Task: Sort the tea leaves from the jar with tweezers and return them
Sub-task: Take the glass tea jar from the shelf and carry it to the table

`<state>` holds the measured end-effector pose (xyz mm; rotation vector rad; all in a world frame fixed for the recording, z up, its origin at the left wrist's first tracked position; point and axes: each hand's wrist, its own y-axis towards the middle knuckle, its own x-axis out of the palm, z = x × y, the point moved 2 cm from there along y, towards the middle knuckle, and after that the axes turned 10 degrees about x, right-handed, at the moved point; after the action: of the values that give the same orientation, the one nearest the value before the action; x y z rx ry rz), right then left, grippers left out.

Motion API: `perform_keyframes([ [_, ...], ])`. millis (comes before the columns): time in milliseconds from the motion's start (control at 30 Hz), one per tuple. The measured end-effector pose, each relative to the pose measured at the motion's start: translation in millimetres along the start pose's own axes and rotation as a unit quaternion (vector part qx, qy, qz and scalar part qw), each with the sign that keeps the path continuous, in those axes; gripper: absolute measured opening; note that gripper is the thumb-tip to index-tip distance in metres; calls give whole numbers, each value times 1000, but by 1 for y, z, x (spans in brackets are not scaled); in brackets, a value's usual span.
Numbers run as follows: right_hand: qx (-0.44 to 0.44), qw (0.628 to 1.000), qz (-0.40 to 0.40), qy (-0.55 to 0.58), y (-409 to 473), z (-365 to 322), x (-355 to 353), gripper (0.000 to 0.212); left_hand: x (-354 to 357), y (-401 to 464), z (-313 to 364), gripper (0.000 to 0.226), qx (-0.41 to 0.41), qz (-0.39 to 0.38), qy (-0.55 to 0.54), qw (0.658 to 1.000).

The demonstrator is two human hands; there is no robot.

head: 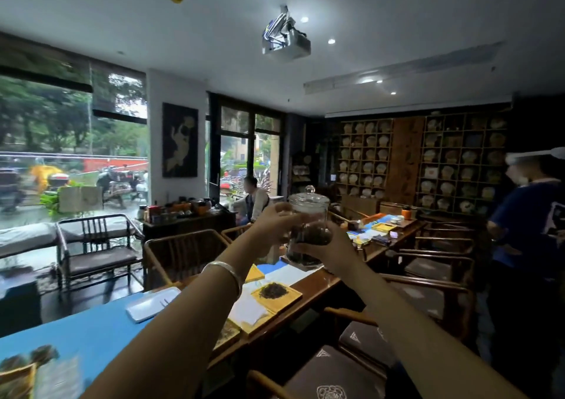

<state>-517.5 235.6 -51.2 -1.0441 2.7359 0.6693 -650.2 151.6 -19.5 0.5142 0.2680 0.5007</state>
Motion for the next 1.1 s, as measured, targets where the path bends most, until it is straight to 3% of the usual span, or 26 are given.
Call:
perform_keyframes([
  [67,8,999,-29,13,36,14,21,52,-23,18,-20,47,2,16,14,1000],
  [200,21,995,-82,47,100,39,70,43,-73,44,-57,17,-15,55,50,997],
  [300,17,991,-120,56,149,55,108,44,-110,62,-78,16,-20,94,80,992],
  [433,1,978,-192,83,210,67,160,60,-156,79,-100,22,-29,148,111,982],
  [633,-35,946,-306,103,285,61,246,54,-234,98,-119,23,-48,263,133,954],
  [967,-27,894,-421,149,322,58,390,68,-347,77,-141,29,-91,375,189,903],
  [1100,-21,888,-437,145,332,68,443,70,-394,66,-167,58,-110,395,193,892],
])
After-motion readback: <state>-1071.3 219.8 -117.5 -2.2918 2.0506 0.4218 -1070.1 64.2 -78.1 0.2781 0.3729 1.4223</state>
